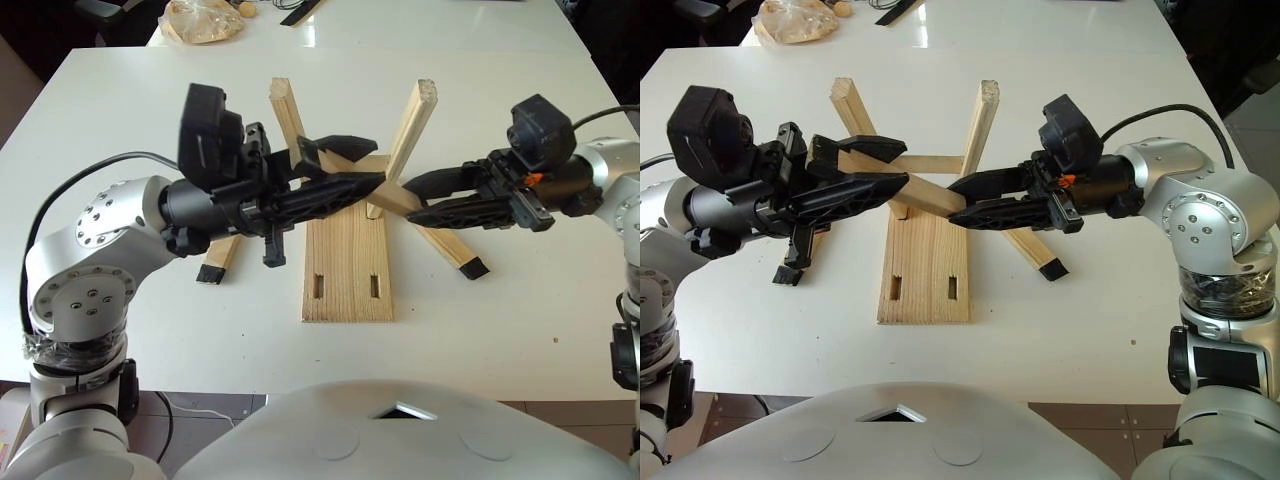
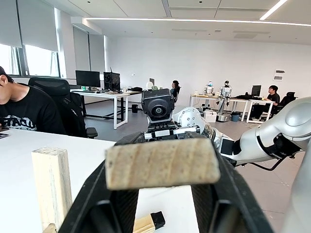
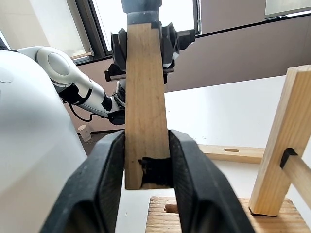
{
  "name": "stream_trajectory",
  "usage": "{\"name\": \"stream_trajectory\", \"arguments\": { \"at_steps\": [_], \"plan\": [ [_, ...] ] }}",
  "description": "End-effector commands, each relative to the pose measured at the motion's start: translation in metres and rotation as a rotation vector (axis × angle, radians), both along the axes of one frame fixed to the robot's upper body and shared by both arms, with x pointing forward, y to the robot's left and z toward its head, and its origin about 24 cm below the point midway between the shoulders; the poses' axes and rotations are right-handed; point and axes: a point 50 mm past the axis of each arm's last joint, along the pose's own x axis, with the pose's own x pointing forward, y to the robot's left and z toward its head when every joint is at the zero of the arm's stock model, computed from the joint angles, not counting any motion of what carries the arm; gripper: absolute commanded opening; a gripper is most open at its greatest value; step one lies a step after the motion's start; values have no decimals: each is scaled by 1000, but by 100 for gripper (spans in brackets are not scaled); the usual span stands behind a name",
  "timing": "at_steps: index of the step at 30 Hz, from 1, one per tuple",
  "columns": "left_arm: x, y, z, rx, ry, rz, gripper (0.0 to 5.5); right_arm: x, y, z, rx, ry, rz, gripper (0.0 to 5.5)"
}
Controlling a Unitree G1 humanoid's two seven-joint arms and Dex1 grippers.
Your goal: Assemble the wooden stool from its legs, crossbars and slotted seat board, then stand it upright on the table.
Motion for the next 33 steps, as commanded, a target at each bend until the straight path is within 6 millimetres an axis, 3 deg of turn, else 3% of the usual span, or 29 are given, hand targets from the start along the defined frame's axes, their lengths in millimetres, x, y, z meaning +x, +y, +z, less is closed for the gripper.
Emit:
{"name": "stream_trajectory", "arguments": {
  "at_steps": [1,3,8,12,21,24,27,30,33],
  "plan": [
    [1,0,-5,72,-21,-2,132,3,0,-2,-15,-26,-93,130],
    [2,2,-6,83,-21,7,132,5,5,-5,-49,-59,-125,130],
    [5,25,-13,163,-5,92,131,-3,4,-9,-54,-47,-138,236],
    [2,54,-15,242,10,174,131,-9,-4,-13,-42,-24,-170,241],
    [8,152,-22,616,-30,537,131,-15,-16,-29,-98,-49,-311,241],
    [18,188,-44,773,-3,677,131,-19,-19,-34,-121,-56,-330,241],
    [22,215,-83,900,60,794,131,-17,-18,-42,-173,-75,-338,241],
    [13,220,-112,964,101,760,131,-16,-17,-45,-196,-90,-324,241],
    [4,195,-120,853,136,622,131,-15,-20,-46,-205,-100,-322,241]
  ]
}}
